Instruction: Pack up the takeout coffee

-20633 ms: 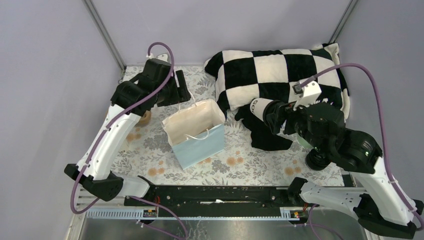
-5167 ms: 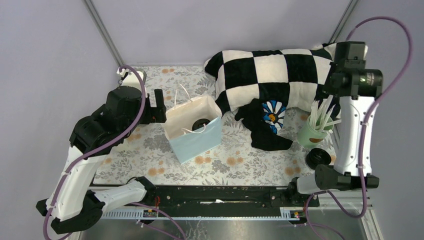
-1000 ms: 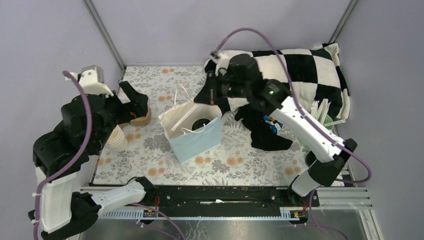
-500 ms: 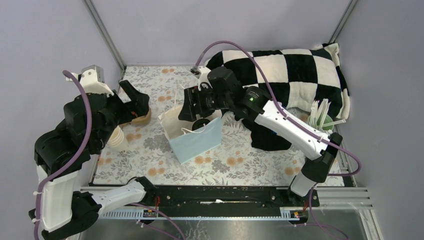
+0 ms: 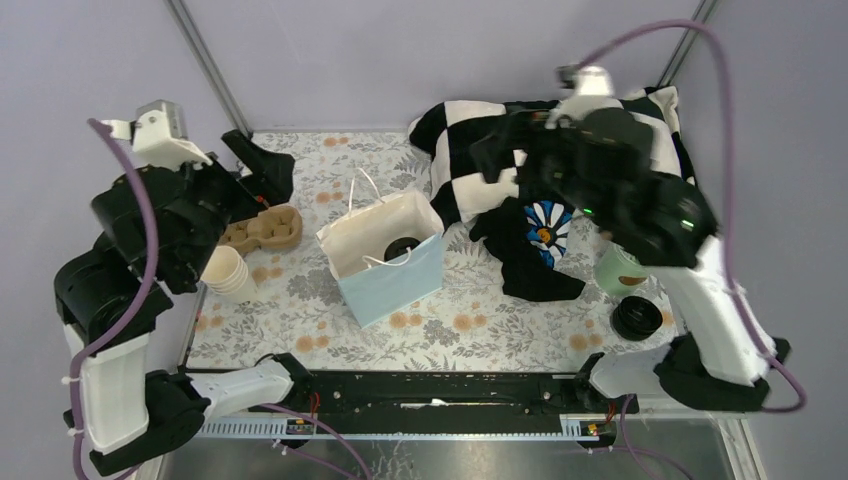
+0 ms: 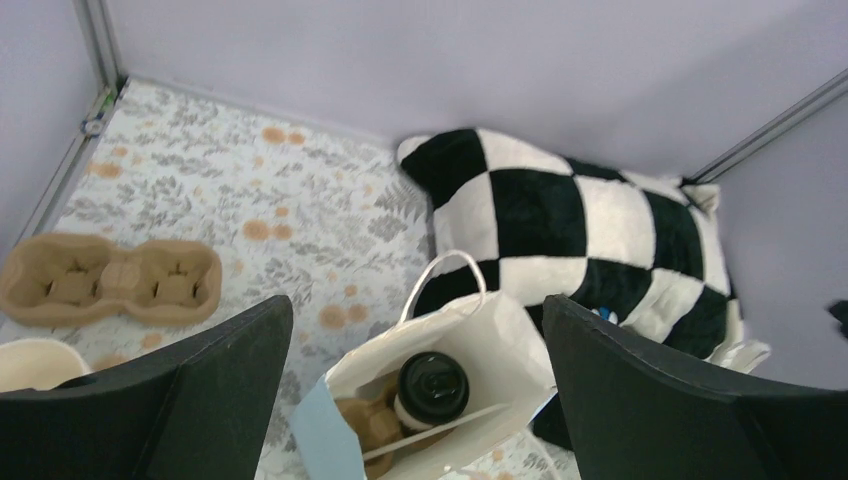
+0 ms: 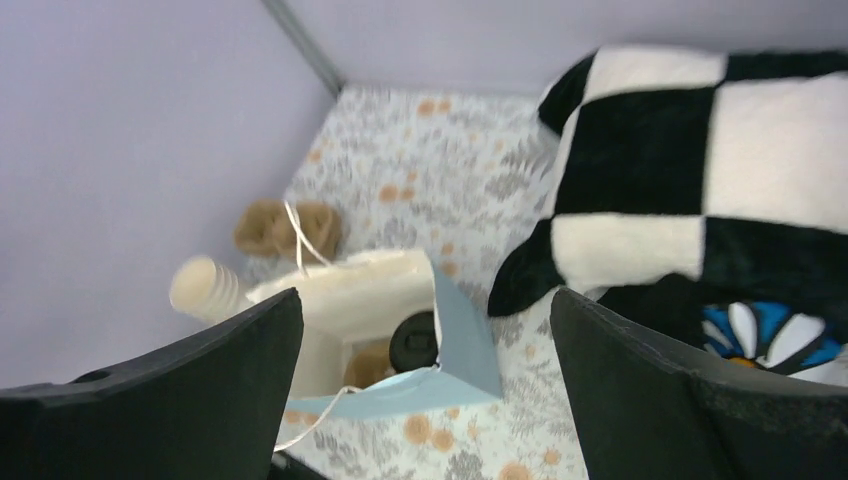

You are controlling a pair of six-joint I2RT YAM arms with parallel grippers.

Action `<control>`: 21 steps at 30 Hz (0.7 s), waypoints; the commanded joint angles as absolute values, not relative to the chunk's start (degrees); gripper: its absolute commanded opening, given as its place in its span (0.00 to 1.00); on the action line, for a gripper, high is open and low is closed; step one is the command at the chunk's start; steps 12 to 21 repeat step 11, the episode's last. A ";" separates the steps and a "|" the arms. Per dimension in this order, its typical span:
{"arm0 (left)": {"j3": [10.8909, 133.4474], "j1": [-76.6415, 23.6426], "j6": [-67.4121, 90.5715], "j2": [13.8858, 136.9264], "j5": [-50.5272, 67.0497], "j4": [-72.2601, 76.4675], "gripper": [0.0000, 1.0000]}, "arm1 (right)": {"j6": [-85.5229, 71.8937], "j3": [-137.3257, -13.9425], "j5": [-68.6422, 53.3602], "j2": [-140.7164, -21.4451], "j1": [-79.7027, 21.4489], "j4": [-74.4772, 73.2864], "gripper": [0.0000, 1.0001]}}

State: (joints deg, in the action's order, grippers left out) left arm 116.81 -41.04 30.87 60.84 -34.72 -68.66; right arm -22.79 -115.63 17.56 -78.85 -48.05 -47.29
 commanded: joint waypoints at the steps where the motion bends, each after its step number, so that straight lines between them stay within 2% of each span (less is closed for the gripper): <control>1: 118.74 -41.25 26.41 58.28 -35.45 -57.67 0.99 | -20.48 -117.79 30.24 -71.76 -48.31 -46.30 1.00; 11: 120.09 -41.25 24.28 58.48 -38.81 -54.49 0.99 | -22.27 -110.37 31.55 -64.48 -48.33 -38.73 1.00; 21: 120.09 -41.25 24.28 58.48 -38.81 -54.49 0.99 | -22.27 -110.37 31.55 -64.48 -48.33 -38.73 1.00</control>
